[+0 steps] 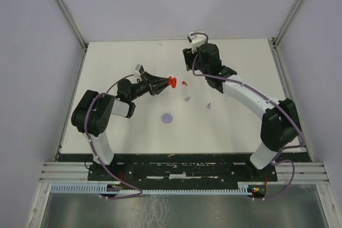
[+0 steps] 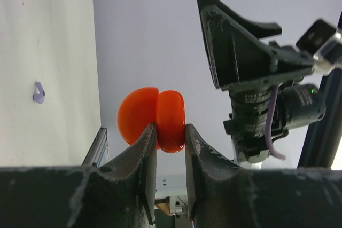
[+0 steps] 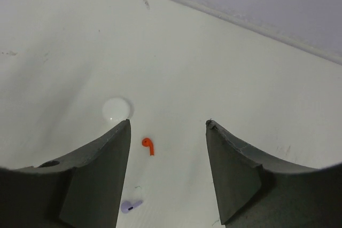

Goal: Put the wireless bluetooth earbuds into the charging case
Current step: Pick up the earbud from the center of the board.

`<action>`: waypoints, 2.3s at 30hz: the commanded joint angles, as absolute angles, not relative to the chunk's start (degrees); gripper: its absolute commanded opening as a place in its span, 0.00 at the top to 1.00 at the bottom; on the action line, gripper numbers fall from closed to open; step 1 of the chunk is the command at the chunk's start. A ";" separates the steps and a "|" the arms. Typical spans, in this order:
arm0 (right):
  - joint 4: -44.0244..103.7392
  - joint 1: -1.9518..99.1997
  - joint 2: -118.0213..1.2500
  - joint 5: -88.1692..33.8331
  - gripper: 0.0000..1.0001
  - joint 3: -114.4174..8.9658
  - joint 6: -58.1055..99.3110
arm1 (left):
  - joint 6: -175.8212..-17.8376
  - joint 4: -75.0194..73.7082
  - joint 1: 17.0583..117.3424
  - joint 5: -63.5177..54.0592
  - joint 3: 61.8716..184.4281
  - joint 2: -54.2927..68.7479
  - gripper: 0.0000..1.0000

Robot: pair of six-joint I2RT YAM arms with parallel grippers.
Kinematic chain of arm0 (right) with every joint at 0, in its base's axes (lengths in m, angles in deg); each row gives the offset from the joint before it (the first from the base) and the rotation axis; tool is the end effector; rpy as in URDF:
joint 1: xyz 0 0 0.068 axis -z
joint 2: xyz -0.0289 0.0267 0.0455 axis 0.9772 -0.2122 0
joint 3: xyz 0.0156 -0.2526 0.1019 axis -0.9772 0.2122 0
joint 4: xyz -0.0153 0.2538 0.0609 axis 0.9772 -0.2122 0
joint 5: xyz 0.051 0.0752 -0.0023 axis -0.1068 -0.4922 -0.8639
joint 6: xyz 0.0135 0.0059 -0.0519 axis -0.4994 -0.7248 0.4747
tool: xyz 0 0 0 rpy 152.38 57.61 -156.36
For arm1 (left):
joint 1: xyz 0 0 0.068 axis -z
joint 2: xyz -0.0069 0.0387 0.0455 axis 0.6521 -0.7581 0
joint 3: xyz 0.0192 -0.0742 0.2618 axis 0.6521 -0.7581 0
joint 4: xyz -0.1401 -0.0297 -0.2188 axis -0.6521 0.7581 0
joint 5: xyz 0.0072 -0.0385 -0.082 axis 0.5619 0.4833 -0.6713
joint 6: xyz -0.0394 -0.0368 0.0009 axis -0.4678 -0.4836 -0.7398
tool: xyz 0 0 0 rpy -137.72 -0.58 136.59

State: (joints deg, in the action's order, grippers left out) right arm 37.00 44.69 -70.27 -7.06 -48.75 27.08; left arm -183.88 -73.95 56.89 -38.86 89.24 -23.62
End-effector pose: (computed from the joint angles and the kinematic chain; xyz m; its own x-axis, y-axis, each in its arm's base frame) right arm 0.3302 0.2057 0.3163 -0.2156 -0.1335 -0.9673 -0.3563 0.9331 -0.0493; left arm 0.3206 -0.1180 0.1751 -0.8569 -0.5116 0.0630 -0.0050 -0.1140 -0.9935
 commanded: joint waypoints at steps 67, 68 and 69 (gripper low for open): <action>-3.76 49.17 -111.92 -20.76 0.39 -91.53 17.81 | -182.37 -80.72 55.08 -39.10 84.03 -19.41 0.97; -3.88 49.11 -112.09 -20.71 0.40 -91.71 17.91 | -182.37 -80.68 55.06 -39.10 84.10 -19.41 0.97; -4.04 49.13 -112.17 -20.63 0.40 -91.91 18.09 | -182.37 -80.53 55.03 -39.08 84.19 -19.45 0.97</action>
